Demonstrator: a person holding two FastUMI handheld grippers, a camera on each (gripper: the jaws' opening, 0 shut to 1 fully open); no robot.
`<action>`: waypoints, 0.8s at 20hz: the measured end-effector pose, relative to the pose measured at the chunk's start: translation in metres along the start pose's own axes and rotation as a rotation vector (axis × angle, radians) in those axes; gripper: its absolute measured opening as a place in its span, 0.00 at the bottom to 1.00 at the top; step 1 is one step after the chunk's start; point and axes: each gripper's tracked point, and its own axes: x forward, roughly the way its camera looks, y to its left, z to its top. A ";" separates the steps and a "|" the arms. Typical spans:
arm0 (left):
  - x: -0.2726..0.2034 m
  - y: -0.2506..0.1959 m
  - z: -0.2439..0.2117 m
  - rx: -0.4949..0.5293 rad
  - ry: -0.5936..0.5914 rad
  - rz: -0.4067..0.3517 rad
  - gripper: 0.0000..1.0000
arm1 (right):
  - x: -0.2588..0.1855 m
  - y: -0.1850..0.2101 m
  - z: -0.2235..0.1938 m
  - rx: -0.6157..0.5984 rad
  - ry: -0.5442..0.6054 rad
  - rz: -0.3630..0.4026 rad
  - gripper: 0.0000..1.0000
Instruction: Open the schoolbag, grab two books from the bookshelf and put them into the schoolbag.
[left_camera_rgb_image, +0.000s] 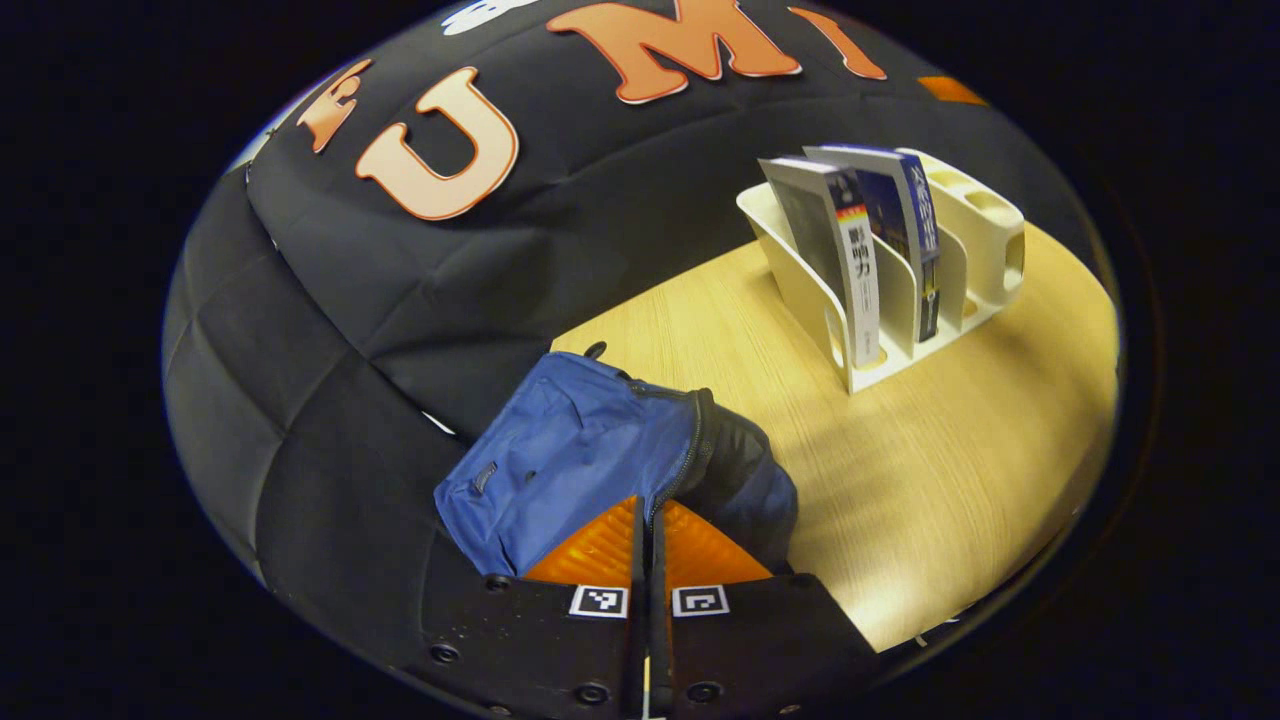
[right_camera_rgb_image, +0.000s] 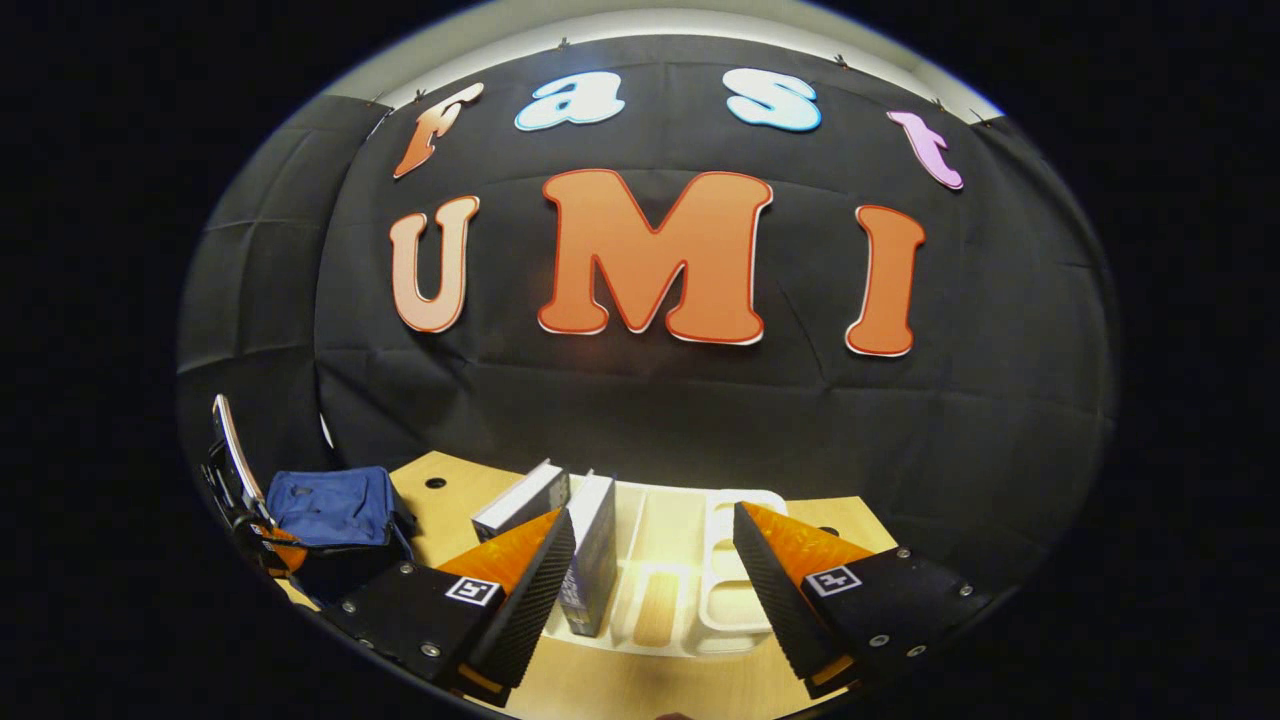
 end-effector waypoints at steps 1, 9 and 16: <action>-0.003 0.009 0.009 -0.024 -0.007 -0.008 0.02 | 0.004 0.009 0.005 0.001 0.009 0.013 0.95; -0.004 0.066 0.063 -0.173 -0.050 -0.129 0.02 | 0.047 0.087 0.020 -0.052 0.161 0.124 0.95; 0.000 0.101 0.086 -0.210 -0.067 -0.234 0.01 | 0.086 0.117 -0.011 0.053 0.484 0.126 0.95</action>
